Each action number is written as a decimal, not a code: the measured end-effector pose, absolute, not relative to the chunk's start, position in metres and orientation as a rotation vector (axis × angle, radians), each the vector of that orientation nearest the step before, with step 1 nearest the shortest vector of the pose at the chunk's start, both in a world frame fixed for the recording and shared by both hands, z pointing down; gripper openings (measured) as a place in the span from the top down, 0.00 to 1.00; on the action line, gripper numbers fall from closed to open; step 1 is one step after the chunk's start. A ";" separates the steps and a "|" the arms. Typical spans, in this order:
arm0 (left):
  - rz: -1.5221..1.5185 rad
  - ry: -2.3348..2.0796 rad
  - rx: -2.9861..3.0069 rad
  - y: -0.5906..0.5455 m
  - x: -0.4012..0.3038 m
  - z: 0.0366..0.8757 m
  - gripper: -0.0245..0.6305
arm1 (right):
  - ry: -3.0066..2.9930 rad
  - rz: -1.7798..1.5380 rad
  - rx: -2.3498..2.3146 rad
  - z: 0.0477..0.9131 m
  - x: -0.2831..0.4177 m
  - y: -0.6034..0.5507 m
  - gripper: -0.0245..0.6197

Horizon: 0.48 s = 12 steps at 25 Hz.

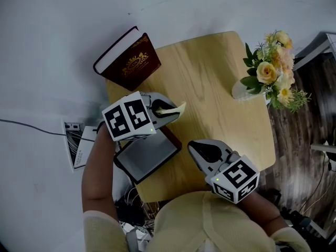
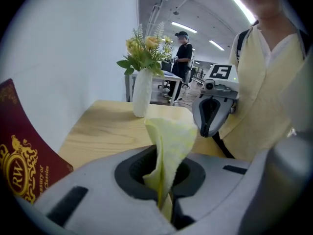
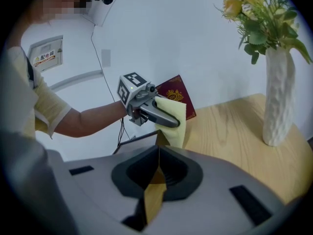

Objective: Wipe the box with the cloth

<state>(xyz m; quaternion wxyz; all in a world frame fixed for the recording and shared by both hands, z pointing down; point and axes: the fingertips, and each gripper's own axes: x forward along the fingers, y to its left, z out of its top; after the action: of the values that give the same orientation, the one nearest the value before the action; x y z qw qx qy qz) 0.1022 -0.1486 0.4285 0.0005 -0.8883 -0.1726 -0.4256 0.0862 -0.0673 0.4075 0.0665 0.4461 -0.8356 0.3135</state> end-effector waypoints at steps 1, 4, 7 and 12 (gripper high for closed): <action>-1.355 -0.559 -2.786 -0.148 0.102 0.431 0.93 | -2.517 0.948 1.344 0.409 0.087 -0.068 0.91; -1.421 -0.600 -2.752 -0.146 0.100 0.439 0.93 | -2.514 0.957 1.340 0.411 0.089 -0.069 0.91; -1.476 -0.674 -2.699 -0.138 0.099 0.447 0.93 | -2.511 0.963 1.336 0.413 0.090 -0.068 0.91; -1.533 -0.832 -2.615 -0.120 0.098 0.452 0.93 | -2.501 0.976 1.351 0.415 0.094 -0.068 0.91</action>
<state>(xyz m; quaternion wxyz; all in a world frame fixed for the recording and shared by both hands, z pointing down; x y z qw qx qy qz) 0.0984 -0.1200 0.4523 -0.0008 -0.8319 -0.2647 -0.4878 0.0940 -0.0678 0.4147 0.0680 0.4485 -0.8302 0.3240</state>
